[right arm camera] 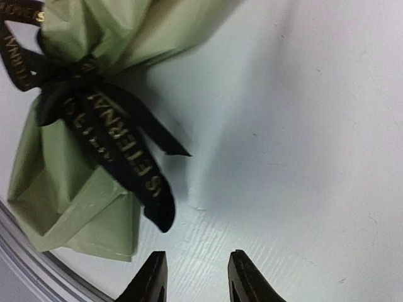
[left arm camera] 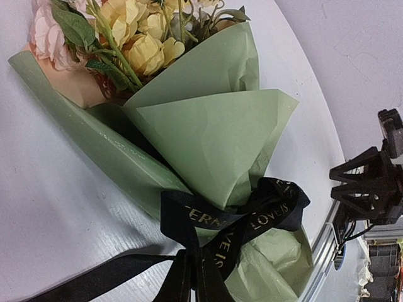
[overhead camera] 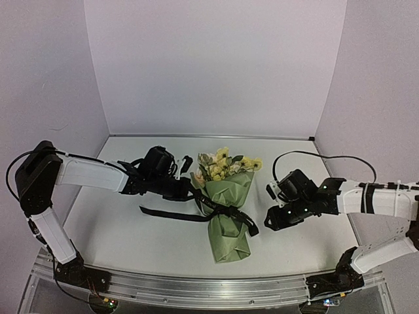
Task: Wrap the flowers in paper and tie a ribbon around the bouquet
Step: Tie the half-tied ribbon around the folded bouquet.
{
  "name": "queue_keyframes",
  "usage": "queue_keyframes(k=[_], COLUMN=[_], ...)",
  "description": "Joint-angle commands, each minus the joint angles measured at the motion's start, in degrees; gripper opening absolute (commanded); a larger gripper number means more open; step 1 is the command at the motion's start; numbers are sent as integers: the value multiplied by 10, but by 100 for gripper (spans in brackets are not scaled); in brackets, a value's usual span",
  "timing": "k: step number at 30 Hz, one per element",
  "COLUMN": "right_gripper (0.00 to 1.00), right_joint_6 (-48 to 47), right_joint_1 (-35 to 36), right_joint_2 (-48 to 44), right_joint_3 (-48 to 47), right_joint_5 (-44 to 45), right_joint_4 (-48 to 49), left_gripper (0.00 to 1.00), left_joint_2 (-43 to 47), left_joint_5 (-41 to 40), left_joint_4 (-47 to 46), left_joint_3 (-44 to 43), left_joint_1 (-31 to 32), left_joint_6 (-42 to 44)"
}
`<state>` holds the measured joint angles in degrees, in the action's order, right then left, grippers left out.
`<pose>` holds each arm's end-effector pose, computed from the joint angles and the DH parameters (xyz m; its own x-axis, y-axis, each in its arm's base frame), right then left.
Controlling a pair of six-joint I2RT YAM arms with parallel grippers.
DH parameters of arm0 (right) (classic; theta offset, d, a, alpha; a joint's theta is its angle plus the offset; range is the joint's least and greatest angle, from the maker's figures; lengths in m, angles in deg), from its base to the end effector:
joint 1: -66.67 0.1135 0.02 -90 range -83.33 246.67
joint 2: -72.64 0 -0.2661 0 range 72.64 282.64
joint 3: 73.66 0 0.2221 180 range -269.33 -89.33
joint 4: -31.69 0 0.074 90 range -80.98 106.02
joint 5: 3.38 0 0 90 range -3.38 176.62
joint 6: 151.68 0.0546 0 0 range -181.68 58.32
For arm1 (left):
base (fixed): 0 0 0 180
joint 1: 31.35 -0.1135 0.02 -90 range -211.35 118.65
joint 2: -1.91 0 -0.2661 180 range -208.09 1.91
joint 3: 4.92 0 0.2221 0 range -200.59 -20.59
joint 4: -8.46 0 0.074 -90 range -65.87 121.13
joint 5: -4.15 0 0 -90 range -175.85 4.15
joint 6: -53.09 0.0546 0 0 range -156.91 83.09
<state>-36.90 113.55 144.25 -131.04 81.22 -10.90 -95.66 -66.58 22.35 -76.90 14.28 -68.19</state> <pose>0.1477 0.1652 0.2040 -0.8387 -0.2852 -0.4639 -0.4520 0.8398 0.3009 0.2335 -0.2644 0.2015 -0.8228 0.1402 -0.5507 0.4981 0.6445 -0.5801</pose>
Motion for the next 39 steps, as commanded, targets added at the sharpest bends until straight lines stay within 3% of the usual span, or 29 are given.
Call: queue_keyframes(k=[1,9,23,26,29,33,36,39], right_gripper=[38,40,43,41,32,6,0,0], right_joint_6=[-32,-59,-156,-176,-180,-157,-119,-77], right_joint_1=[-15,-13,-9,-9,-9,-8,4,23], right_joint_2=[67,149,214,224,233,240,235,229], right_joint_3=[-30,-67,-132,-141,-152,-168,-177,-182], right_joint_5=[-38,-88,-59,-64,-78,-101,-90,-52], right_joint_4=[-5,34,40,44,45,44,40,35], left_gripper=[5,4,5,5,7,20,39,59], left_joint_2=[-10,-23,-23,-25,-24,-21,-15,1], left_joint_5=[-7,2,7,9,15,15,-5,-28], left_joint_4=[14,14,15,28,27,33,61,99], left_joint_3=[-42,-57,-62,-63,-61,-58,-54,-41], left_joint_1=[-4,-4,-4,-3,-4,-4,-5,-6], left_joint_6=[21,23,34,37,37,19,-5,-47])
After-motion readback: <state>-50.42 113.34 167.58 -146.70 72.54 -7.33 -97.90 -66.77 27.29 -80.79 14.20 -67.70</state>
